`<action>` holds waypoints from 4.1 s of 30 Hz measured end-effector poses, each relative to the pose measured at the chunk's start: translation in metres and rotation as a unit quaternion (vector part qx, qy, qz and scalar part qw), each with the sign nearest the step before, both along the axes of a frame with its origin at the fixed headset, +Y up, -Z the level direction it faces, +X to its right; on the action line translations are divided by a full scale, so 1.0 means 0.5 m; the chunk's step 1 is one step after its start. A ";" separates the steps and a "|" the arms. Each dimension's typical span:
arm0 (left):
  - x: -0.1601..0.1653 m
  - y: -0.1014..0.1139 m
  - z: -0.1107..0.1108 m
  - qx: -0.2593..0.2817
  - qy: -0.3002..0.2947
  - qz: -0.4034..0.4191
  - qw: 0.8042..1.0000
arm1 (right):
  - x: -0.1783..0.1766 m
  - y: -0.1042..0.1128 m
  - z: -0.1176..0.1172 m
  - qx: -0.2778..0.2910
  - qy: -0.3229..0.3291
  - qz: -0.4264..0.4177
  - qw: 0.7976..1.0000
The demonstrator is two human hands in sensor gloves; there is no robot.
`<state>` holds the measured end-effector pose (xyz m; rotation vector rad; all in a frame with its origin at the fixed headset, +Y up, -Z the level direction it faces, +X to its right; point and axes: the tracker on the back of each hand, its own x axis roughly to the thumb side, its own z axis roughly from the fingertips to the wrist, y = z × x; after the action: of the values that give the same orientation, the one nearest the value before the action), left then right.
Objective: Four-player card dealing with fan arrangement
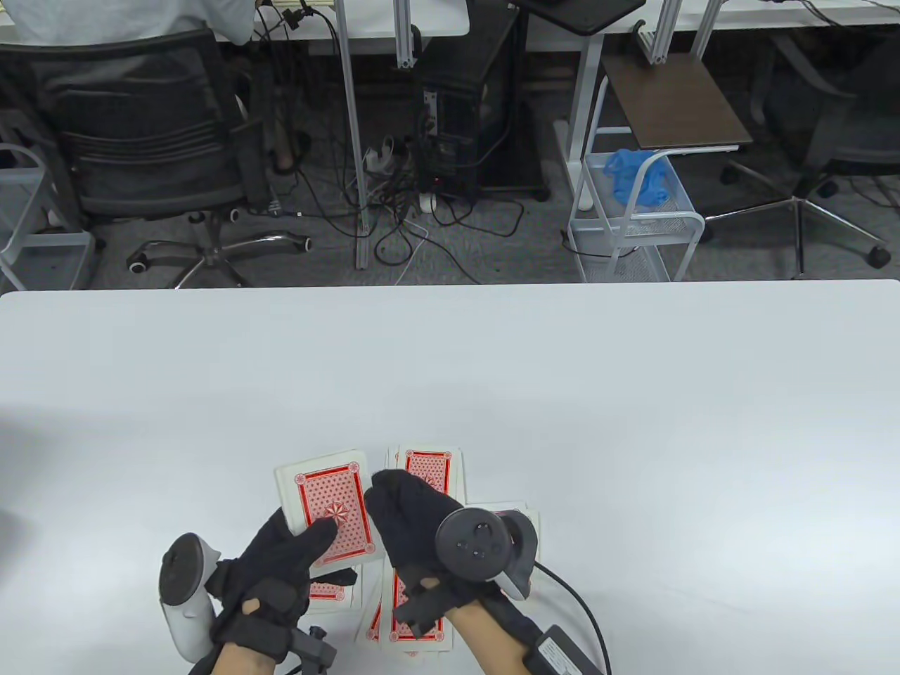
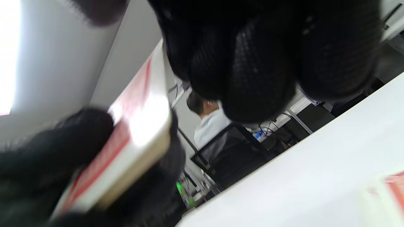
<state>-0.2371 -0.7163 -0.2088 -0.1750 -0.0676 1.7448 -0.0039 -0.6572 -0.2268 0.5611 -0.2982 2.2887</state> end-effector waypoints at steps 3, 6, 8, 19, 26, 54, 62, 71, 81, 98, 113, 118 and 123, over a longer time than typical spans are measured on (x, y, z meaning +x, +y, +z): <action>0.026 0.003 0.002 0.009 -0.030 0.032 0.999 | 0.012 0.001 0.025 0.042 -0.029 0.075 0.996; 0.038 0.002 0.000 0.023 -0.060 0.021 0.998 | 0.027 -0.014 0.041 0.085 -0.032 0.022 0.996; 0.040 -0.002 -0.002 0.018 -0.068 0.030 0.997 | 0.032 -0.019 0.037 0.074 -0.030 0.007 0.997; 0.039 -0.019 -0.007 -0.003 -0.081 0.052 0.995 | 0.130 -0.052 -0.012 -0.135 0.066 -0.194 0.969; -0.002 -0.021 -0.005 -0.018 -0.004 0.026 1.000 | 0.250 -0.090 -0.043 -0.201 -0.102 -0.018 0.974; 0.059 -0.015 0.004 -0.001 -0.063 -0.008 0.998 | 0.080 -0.066 0.023 -0.040 -0.050 -0.058 0.996; 0.074 -0.013 0.010 -0.001 -0.059 -0.010 0.998 | 0.077 -0.044 0.036 0.050 -0.068 -0.041 0.996; 0.057 -0.020 0.001 -0.017 -0.079 0.059 0.995 | 0.111 -0.076 0.011 -0.091 0.022 -0.242 0.966; -0.066 0.010 0.006 0.009 0.102 0.003 0.995 | 0.144 -0.135 -0.011 -0.240 -0.071 -0.044 0.967; -0.024 0.007 0.005 0.006 0.045 0.000 0.999 | 0.005 -0.153 0.018 -0.132 -0.059 0.397 0.906; 0.074 -0.004 0.007 0.009 -0.120 0.066 0.991 | 0.082 -0.041 0.044 0.015 -0.046 -0.096 0.994; 0.026 0.007 0.000 0.008 -0.071 0.078 0.994 | 0.099 -0.072 0.026 -0.062 0.005 -0.227 0.972; -0.090 0.049 0.012 0.054 0.069 -0.015 0.996 | 0.082 -0.106 0.015 -0.102 -0.040 -0.204 0.973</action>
<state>-0.2819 -0.6917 -0.2025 0.0250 -0.0578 1.7143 0.0371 -0.7103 -0.2192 0.2726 -0.1918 1.9143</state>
